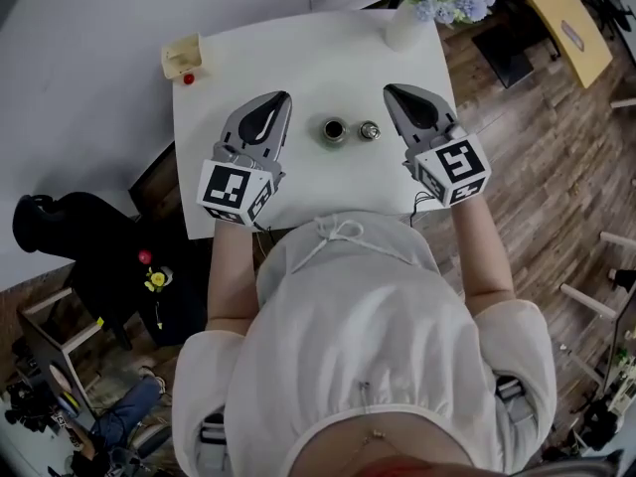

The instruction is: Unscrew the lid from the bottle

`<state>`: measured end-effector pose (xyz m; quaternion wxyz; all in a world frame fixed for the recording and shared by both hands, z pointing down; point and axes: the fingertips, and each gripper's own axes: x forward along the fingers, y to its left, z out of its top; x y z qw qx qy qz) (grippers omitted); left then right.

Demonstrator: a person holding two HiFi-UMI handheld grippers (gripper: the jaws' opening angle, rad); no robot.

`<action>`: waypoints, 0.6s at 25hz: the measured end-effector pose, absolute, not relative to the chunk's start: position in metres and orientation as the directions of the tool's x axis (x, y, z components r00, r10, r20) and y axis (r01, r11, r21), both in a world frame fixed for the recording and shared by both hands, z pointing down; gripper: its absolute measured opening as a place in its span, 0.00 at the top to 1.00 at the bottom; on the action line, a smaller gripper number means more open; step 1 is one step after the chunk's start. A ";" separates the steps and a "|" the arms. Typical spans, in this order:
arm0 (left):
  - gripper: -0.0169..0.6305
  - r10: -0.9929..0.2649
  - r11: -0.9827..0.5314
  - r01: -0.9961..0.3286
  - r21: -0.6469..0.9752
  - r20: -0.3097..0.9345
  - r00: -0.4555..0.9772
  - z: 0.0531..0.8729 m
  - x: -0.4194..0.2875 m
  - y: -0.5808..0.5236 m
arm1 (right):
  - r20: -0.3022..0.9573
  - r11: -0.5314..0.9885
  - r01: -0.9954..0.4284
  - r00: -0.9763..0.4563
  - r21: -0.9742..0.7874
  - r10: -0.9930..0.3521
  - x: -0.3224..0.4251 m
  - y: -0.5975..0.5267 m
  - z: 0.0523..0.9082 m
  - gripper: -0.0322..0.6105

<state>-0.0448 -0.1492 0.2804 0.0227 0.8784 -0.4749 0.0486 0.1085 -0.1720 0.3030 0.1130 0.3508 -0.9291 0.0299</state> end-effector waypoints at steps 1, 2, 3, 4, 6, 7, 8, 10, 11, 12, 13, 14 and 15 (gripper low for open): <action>0.94 -0.833 -0.547 -0.837 -0.009 0.106 0.543 0.278 -0.046 -0.148 | 0.221 0.750 -0.661 -0.727 0.031 -0.650 0.108 -0.171 0.301 0.94; 0.94 -0.834 -0.546 -0.838 -0.013 0.102 0.542 0.275 -0.048 -0.148 | 0.210 0.749 -0.661 -0.727 0.039 -0.653 0.107 -0.171 0.300 0.94; 0.94 -0.836 -0.543 -0.839 -0.017 0.096 0.540 0.271 -0.049 -0.146 | 0.199 0.750 -0.660 -0.729 0.054 -0.655 0.105 -0.170 0.297 0.94; 0.94 -0.840 -0.538 -0.843 -0.019 0.090 0.535 0.268 -0.051 -0.146 | 0.189 0.751 -0.656 -0.730 0.076 -0.657 0.102 -0.169 0.295 0.94; 0.94 -0.849 -0.524 -0.852 -0.012 0.079 0.522 0.261 -0.057 -0.145 | 0.169 0.750 -0.651 -0.731 0.114 -0.661 0.096 -0.167 0.291 0.94; 0.94 -0.854 -0.517 -0.856 -0.007 0.074 0.515 0.258 -0.061 -0.145 | 0.159 0.748 -0.653 -0.731 0.121 -0.664 0.095 -0.166 0.289 0.94; 0.94 -0.859 -0.508 -0.861 -0.002 0.070 0.507 0.255 -0.064 -0.145 | 0.152 0.745 -0.656 -0.729 0.124 -0.667 0.094 -0.166 0.288 0.94; 0.94 -0.868 -0.493 -0.870 0.006 0.063 0.492 0.251 -0.069 -0.145 | 0.144 0.740 -0.663 -0.725 0.118 -0.673 0.094 -0.165 0.287 0.94; 0.94 -0.871 -0.488 -0.873 0.007 0.061 0.488 0.250 -0.071 -0.144 | 0.142 0.737 -0.666 -0.723 0.112 -0.676 0.094 -0.165 0.287 0.94; 0.94 -0.872 -0.487 -0.874 0.007 0.061 0.486 0.249 -0.073 -0.144 | 0.141 0.735 -0.670 -0.721 0.106 -0.678 0.095 -0.165 0.287 0.94; 0.94 -0.871 -0.487 -0.873 0.006 0.063 0.487 0.250 -0.073 -0.143 | 0.139 0.732 -0.674 -0.719 0.100 -0.681 0.096 -0.165 0.287 0.94; 0.94 -0.871 -0.488 -0.873 0.007 0.067 0.487 0.251 -0.074 -0.142 | 0.138 0.730 -0.677 -0.717 0.094 -0.683 0.097 -0.165 0.287 0.94; 0.94 -0.871 -0.487 -0.873 0.008 0.072 0.487 0.252 -0.074 -0.142 | 0.137 0.729 -0.679 -0.716 0.086 -0.684 0.097 -0.165 0.287 0.94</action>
